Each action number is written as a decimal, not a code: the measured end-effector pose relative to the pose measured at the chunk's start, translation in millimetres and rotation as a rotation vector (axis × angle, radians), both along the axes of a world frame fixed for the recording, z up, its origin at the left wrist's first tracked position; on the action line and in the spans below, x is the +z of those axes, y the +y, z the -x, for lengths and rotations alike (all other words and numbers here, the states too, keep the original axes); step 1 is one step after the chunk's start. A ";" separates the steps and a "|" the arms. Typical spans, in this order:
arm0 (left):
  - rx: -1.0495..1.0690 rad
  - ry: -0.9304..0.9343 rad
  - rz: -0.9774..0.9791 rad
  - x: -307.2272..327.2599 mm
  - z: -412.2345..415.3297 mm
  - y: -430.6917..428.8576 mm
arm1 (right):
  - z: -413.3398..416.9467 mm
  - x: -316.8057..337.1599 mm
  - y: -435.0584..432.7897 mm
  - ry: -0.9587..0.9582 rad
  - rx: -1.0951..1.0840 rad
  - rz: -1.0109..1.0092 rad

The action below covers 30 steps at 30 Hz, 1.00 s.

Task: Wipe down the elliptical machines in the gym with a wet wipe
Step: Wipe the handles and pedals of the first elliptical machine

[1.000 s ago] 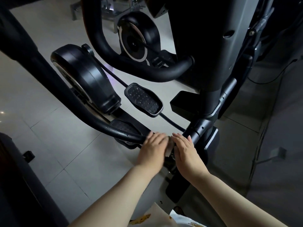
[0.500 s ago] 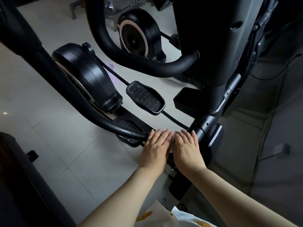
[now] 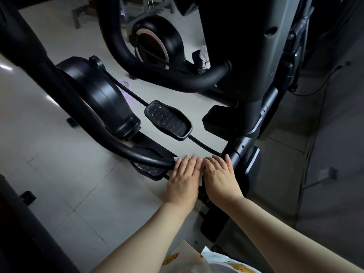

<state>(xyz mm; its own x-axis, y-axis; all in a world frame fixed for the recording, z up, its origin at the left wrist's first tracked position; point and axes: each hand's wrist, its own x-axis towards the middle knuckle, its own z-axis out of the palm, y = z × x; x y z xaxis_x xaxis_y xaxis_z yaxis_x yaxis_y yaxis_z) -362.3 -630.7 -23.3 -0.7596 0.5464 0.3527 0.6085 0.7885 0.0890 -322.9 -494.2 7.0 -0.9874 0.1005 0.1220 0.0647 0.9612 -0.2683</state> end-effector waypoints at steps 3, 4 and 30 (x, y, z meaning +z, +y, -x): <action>-0.008 -0.020 0.043 -1.4 4.0 -23.6 | 0.0 -2.0 -1.4 0.009 -0.011 -0.071; 0.014 -0.019 0.045 0.0 5.1 -30.8 | 0.8 -3.9 -3.0 0.010 -0.020 -0.094; 0.003 0.008 -0.049 9.9 17.4 -47.6 | 8.5 8.0 -16.4 -0.114 -0.037 -0.048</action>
<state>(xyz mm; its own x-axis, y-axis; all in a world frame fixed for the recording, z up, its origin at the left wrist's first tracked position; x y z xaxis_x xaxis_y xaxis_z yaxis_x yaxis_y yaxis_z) -379.7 -678.4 -13.4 -0.7580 0.5261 0.3856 0.6073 0.7850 0.1228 -331.4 -510.7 15.0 -0.9909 0.1337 0.0147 0.1277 0.9691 -0.2110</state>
